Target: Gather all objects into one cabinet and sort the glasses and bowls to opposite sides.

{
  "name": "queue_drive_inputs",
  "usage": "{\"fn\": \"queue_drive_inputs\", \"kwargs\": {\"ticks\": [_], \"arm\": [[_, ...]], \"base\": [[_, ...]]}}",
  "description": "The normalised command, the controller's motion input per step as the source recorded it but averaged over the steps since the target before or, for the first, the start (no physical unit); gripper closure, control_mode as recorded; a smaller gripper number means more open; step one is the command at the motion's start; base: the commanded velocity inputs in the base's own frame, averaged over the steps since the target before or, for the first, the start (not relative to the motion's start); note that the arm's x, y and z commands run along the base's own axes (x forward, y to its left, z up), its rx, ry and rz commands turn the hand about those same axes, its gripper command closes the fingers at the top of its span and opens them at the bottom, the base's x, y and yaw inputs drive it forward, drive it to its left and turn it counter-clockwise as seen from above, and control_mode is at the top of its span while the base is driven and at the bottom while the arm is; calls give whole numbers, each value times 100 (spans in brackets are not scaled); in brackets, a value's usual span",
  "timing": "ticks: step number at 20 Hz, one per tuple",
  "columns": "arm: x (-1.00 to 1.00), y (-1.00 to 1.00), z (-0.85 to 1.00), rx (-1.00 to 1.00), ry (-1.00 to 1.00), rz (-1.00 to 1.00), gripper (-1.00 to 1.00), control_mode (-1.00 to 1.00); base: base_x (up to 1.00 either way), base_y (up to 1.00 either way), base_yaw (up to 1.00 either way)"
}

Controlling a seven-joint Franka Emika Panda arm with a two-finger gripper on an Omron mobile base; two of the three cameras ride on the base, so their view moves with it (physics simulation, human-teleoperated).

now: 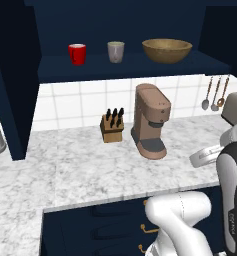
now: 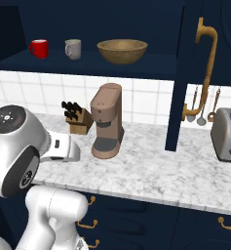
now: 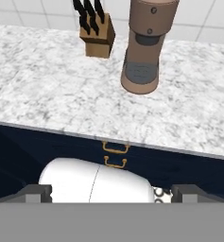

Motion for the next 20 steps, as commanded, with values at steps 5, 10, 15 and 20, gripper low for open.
{"fn": "queue_drive_inputs", "kwargs": {"ticks": [5,10,15,20], "arm": [[-3,0,0,-1,0,0,-100,-100],[0,0,-3,-1,0,3,-100,-100],[-1,0,-1,0,0,3,-100,-100],[-1,0,0,0,0,0,-100,100]], "base": [[0,0,0],[0,0,0],[0,0,0],[0,0,0]]}}
